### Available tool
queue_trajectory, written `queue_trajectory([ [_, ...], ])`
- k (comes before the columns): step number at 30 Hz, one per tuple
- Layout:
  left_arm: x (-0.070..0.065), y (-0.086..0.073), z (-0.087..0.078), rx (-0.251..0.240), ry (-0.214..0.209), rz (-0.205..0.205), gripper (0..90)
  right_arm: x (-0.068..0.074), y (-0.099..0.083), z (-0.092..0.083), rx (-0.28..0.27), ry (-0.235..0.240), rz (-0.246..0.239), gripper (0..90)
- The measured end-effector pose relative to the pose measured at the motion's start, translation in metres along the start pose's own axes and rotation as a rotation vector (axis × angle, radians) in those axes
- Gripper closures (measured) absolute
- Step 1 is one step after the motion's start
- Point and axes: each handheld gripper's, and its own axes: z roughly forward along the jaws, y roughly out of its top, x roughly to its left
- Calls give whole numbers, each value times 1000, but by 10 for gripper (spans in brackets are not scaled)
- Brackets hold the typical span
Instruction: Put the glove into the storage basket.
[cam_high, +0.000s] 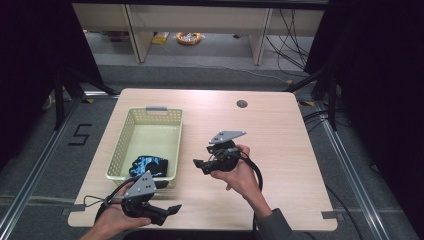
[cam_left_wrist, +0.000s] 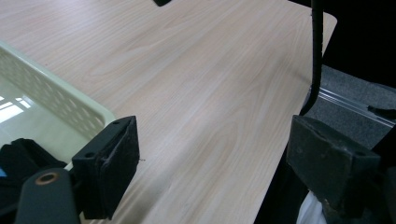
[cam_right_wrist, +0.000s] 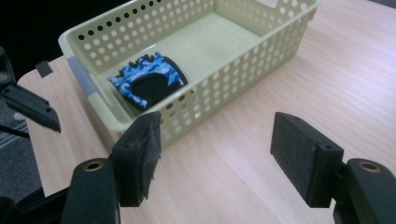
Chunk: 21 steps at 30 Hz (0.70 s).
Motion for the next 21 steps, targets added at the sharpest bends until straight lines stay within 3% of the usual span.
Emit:
queue_trajectory([
  [4, -2, -4, 4, -17, -4, -34, 157, -5, -15, -12, -9, -6, 34, 342],
  [7, -1, -5, 3, -4, -5, -19, 157, -7, -21, -16, -14, -12, 34, 342],
  [8, -2, -6, 3, -5, 4, -42, 157, -7, -28, -19, -17, -9, 48, 341],
  [12, -2, -13, 8, -13, -8, -58, 157, -9, -38, -22, -18, -4, 75, 331],
  [14, -4, -16, 10, -11, 0, -73, 158, -11, -42, -23, -24, 2, 60, 307],
  [18, -5, -21, 12, -1, -8, -73, 158, -7, -47, -27, -29, 1, 96, 278],
  [19, -6, -24, 14, 3, -10, -73, 158, -9, -50, -29, -53, -22, 53, 240],
  [21, -5, -26, 15, 6, -17, -64, 158, -7, -54, -30, -52, -27, 66, 225],
])
